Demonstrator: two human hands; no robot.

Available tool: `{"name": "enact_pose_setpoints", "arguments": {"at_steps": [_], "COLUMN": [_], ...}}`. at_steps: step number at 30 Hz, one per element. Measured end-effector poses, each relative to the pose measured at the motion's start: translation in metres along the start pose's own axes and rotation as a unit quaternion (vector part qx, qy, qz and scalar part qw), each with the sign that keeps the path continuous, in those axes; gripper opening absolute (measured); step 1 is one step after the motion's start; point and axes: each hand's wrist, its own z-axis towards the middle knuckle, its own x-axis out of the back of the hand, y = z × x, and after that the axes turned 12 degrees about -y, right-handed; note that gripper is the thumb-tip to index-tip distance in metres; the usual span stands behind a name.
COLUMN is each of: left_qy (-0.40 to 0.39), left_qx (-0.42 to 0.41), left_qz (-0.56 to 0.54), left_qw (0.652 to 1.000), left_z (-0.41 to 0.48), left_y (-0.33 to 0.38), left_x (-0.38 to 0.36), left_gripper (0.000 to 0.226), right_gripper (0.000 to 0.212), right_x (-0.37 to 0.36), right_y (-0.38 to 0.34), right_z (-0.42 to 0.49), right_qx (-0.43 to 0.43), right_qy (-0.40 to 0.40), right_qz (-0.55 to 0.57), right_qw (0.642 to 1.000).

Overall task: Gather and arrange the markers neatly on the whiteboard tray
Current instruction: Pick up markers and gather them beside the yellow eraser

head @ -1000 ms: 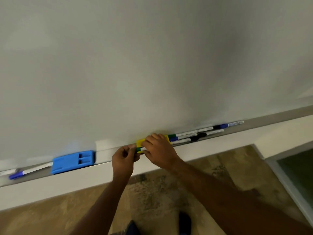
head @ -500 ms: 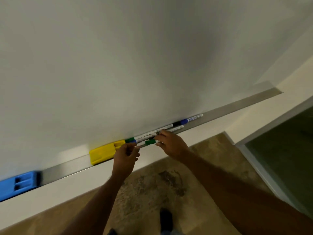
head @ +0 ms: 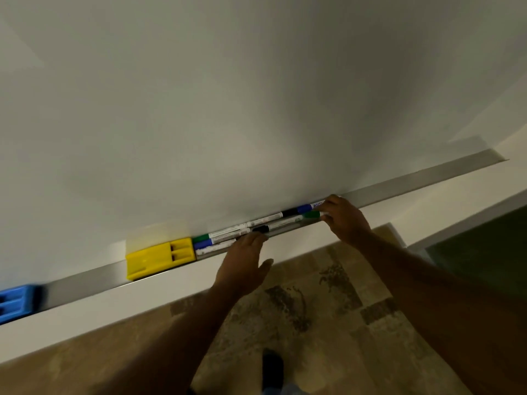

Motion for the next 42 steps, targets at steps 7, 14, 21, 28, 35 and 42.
{"name": "enact_pose_setpoints", "arguments": {"at_steps": [7, 14, 21, 28, 35, 42], "left_qy": [-0.118, -0.110, -0.095, -0.009, 0.077, 0.136], "left_qx": [0.045, 0.068, 0.055, 0.052, 0.087, 0.120], "left_qz": [0.132, 0.159, 0.144, 0.062, 0.032, 0.003], "left_qw": [0.983, 0.979, 0.983, 0.997, 0.993, 0.983], "left_z": [0.017, 0.020, 0.018, -0.011, -0.066, -0.137], "left_y": [0.015, 0.011, 0.014, -0.004, -0.062, -0.130], "left_x": [-0.019, -0.025, -0.024, -0.017, 0.000, 0.031], "left_gripper": [0.087, 0.084, 0.081, 0.056, 0.032, 0.023], "right_gripper": [0.023, 0.028, 0.024, 0.006, 0.005, 0.007], "right_x": [0.003, 0.001, 0.001, -0.008, -0.034, -0.067], "right_y": [0.012, 0.008, 0.006, -0.027, -0.119, -0.234], "right_z": [0.014, 0.023, 0.023, 0.014, 0.011, 0.007], "right_qx": [0.010, 0.001, -0.012, 0.057, 0.137, 0.202], "right_qy": [-0.013, -0.047, -0.022, 0.099, 0.128, 0.124], "right_qz": [-0.076, -0.117, -0.095, -0.031, 0.016, 0.061], "right_qw": [0.997, 0.992, 0.995, 0.993, 0.982, 0.970]}}
